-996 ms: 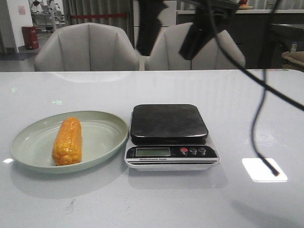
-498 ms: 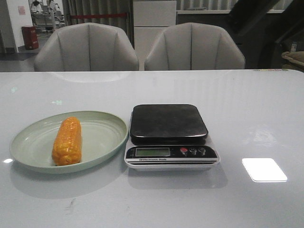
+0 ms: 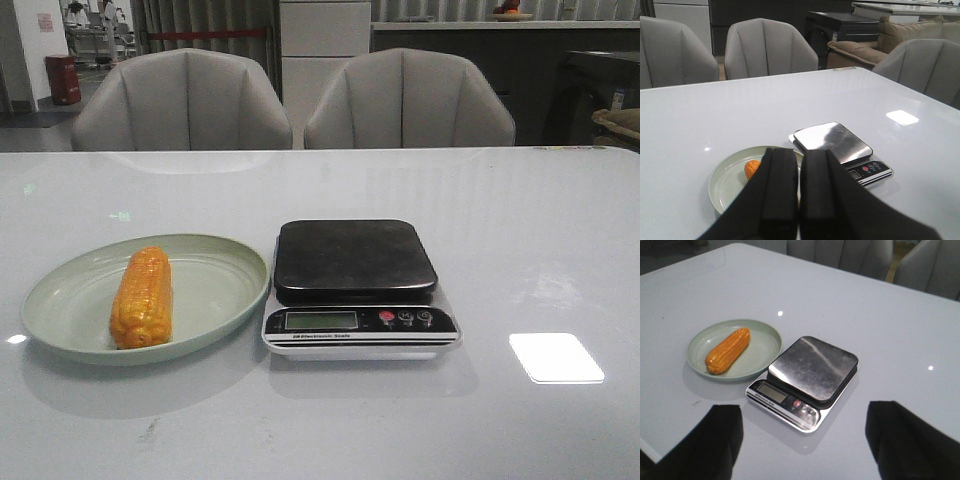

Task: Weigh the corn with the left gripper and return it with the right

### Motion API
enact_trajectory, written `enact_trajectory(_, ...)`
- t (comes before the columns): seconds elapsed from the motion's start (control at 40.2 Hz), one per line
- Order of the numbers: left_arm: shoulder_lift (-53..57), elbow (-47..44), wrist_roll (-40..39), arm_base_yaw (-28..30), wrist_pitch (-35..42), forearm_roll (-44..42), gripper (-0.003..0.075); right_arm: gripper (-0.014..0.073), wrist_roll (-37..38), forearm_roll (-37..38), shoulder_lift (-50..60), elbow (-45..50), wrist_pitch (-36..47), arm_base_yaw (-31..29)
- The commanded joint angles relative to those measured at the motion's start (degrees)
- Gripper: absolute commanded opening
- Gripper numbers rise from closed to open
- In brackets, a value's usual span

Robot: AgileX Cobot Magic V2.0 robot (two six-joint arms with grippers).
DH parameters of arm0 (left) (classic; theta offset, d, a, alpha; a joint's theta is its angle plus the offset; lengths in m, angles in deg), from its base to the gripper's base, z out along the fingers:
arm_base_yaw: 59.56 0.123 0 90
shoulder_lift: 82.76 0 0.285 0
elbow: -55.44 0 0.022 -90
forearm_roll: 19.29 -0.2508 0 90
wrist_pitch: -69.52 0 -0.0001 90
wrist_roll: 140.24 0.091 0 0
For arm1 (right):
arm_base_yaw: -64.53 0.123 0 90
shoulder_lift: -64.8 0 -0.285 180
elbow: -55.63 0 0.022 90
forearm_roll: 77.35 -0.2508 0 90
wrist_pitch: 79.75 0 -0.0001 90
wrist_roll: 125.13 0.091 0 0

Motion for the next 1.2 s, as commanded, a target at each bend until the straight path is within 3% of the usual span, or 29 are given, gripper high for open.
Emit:
enact_trajectory(0.0, -0.74, 1.47, -0.17, -0.01, 4.29, -0.12, 0.0132, 0.0606, -0.98, -1.41, 5.4, 3.08, 9.71, -0.28)
enact_trajectory(0.174, -0.74, 1.47, -0.17, -0.01, 4.29, -0.12, 0.0132, 0.0606, -0.98, -1.41, 10.71, 10.38, 19.18, -0.28)
enact_trajectory(0.299, -0.74, 1.47, -0.17, -0.01, 4.29, -0.12, 0.0132, 0.058, -0.98, -1.41, 10.72, 11.51, 21.22, -0.28)
enact_trajectory(0.349, -0.74, 1.47, -0.17, -0.01, 4.29, -0.12, 0.0132, 0.0507, -0.98, -1.41, 10.72, 11.51, 21.68, -0.28)
enact_trajectory(0.473, -0.74, 1.47, -0.17, -0.01, 4.29, -0.12, 0.0132, 0.0106, -0.9, -1.52, 10.72, 11.51, 21.97, -0.28)
enact_trajectory(0.598, -0.74, 1.47, -0.17, -0.01, 4.29, -0.12, 0.0132, 0.0214, -0.89, -1.81, 10.72, 11.51, 21.21, -0.28)
enact_trajectory(1.17, -0.74, 0.9, -0.17, -0.01, 4.4, -0.12, 0.0132, 0.0213, -0.89, -1.81, 10.72, 11.51, 21.14, -0.28)
